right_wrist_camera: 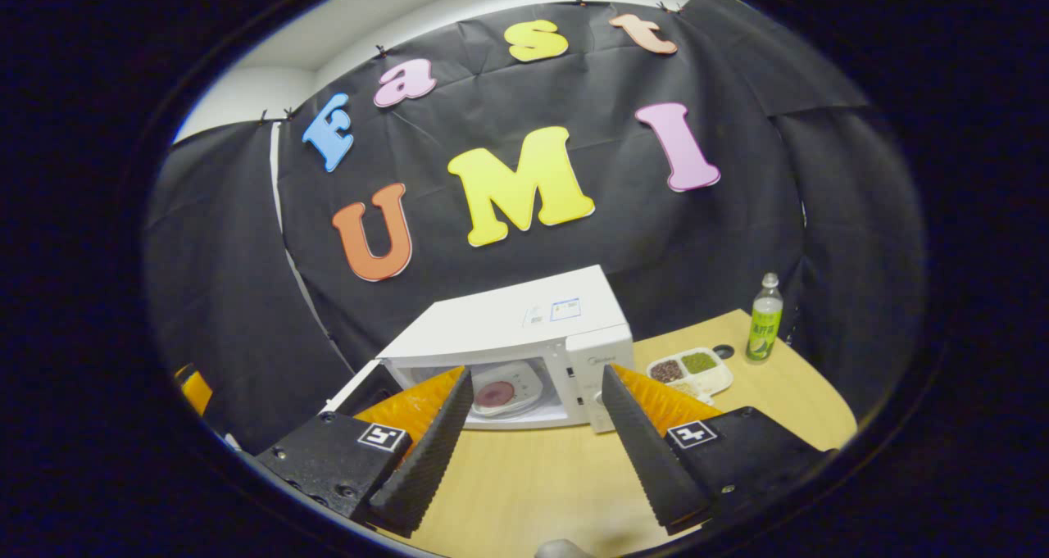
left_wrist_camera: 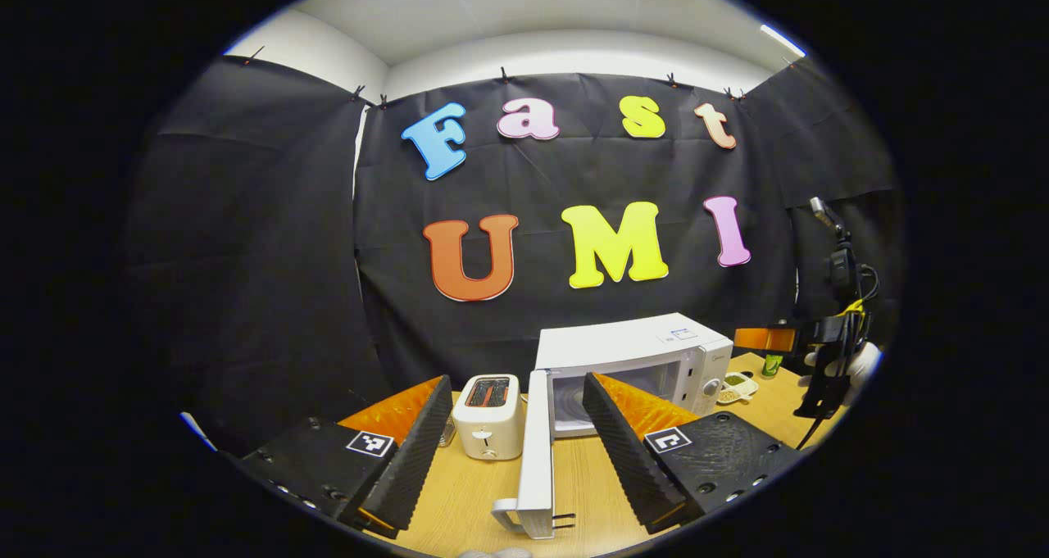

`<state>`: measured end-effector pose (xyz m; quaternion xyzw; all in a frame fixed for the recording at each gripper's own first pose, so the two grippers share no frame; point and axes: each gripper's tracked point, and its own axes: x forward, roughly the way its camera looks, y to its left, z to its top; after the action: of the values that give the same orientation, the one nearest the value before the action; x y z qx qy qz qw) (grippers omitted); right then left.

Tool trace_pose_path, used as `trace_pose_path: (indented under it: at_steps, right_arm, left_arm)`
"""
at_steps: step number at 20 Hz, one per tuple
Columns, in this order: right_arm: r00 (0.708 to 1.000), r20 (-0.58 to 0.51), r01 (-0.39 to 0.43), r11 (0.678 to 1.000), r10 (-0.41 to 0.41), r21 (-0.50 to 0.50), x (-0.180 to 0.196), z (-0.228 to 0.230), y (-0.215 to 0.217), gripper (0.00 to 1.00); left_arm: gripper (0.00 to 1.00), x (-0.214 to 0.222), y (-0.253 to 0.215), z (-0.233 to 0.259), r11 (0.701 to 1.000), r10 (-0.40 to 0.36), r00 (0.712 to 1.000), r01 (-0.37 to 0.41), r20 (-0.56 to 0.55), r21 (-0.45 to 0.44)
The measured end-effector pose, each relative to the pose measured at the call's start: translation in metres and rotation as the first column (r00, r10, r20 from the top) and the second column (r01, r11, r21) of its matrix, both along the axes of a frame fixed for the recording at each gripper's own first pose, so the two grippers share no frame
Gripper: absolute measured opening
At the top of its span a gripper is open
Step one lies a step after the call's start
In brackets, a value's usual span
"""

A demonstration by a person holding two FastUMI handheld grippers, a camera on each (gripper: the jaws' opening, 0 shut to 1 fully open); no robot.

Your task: Open the microwave oven with the left hand, put the food in, and close the microwave oven.

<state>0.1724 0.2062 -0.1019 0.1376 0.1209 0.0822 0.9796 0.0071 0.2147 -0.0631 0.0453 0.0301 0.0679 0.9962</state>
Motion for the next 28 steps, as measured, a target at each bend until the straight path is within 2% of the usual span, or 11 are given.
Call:
trace_pose_path:
  at_steps: [4, 9, 10, 11, 13, 15, 16, 17, 20, 21, 28]
  right_arm:
    - [0.999, 0.028, 0.030, 0.996, -0.027, -0.080, -0.034, 0.018, -0.041, 0.91]
    - [0.998, 0.021, 0.068, 0.991, -0.066, -0.119, -0.072, 0.024, -0.079, 1.00]
    - [0.997, 0.014, 0.074, 0.991, -0.073, -0.108, -0.077, 0.024, -0.083, 0.91]
    - [0.997, 0.005, 0.081, 0.992, -0.081, -0.094, -0.079, 0.024, -0.086, 1.00]
    - [0.997, -0.007, 0.075, 0.994, -0.076, -0.080, -0.089, 0.022, -0.089, 0.92]
    - [0.997, -0.017, 0.073, 0.994, -0.074, -0.079, -0.091, 0.022, -0.092, 1.00]
    - [0.997, -0.018, 0.074, 0.995, -0.076, -0.074, -0.093, 0.023, -0.092, 1.00]
    - [0.997, -0.024, 0.074, 0.995, -0.076, -0.069, -0.095, 0.024, -0.093, 1.00]
    - [0.996, -0.039, 0.081, 0.995, -0.083, -0.062, -0.101, 0.023, -0.095, 1.00]
    - [0.995, -0.049, 0.081, 0.995, -0.084, -0.058, -0.105, 0.020, -0.096, 0.92]
    - [0.989, -0.087, 0.110, 0.992, -0.116, -0.069, -0.126, 0.012, -0.106, 0.91]
  left_arm:
    - [0.95, -0.005, 0.003, -0.004, 1.000, 0.002, 1.000, -0.002, -0.002, 0.011]
    - [0.94, -0.007, 0.024, -0.006, 0.999, 0.037, 0.999, -0.037, 0.005, 0.003]
    - [0.91, -0.007, 0.025, -0.007, 0.999, 0.035, 0.999, -0.035, 0.000, -0.002]
    - [0.84, -0.008, 0.027, -0.011, 0.999, 0.035, 0.999, -0.035, -0.007, -0.003]
    - [0.66, -0.007, 0.027, -0.020, 1.000, 0.021, 0.999, -0.020, -0.033, 0.006]
    - [0.41, -0.005, 0.036, -0.034, 0.999, 0.029, 0.997, -0.028, -0.065, 0.017]
    - [0.50, -0.006, 0.042, -0.041, 0.999, 0.042, 0.996, -0.042, -0.076, 0.006]
    - [0.17, -0.007, 0.041, -0.051, 0.999, 0.030, 0.995, -0.032, -0.098, -0.018]
    - [0.01, -0.009, 0.068, -0.079, 0.995, 0.094, 0.990, -0.097, -0.103, -0.020]
    - [0.00, -0.006, 0.067, -0.094, 0.997, 0.074, 0.989, -0.077, -0.124, -0.020]
    - [0.00, 0.000, 0.072, -0.173, 1.000, 0.010, 0.970, -0.014, -0.245, -0.013]
